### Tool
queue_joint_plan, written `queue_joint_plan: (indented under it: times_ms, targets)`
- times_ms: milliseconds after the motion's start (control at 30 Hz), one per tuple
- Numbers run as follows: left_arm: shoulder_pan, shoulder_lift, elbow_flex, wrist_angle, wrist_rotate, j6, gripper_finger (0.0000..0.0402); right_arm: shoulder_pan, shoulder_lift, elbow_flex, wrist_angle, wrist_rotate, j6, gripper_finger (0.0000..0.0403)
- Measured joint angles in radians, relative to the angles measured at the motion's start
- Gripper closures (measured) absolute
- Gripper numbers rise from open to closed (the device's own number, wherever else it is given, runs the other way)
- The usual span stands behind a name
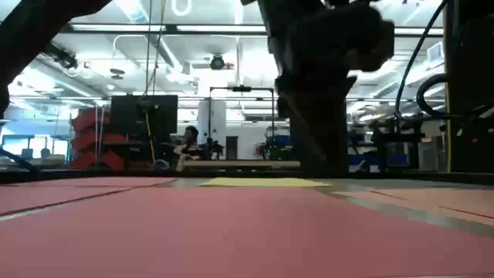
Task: Organize paper
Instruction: Stack the orange paper on top of the orange paper
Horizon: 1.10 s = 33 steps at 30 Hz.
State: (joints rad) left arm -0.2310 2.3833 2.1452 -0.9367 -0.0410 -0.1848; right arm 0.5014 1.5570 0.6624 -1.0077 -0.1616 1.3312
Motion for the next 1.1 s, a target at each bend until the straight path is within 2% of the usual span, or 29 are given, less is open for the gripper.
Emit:
queue_joint_plan:
  times_ms: [133,1100]
  targets:
    - [0.000,0.011,-0.004,0.065,0.001,0.005,0.0401,0.000,0.000,0.000,0.000,0.000,-0.002,0.0403]
    - [0.023,0.090,-0.003,0.086,0.029,0.013,0.0401,-0.014,-0.006,0.009,-0.002,0.054,-0.027,0.0403]
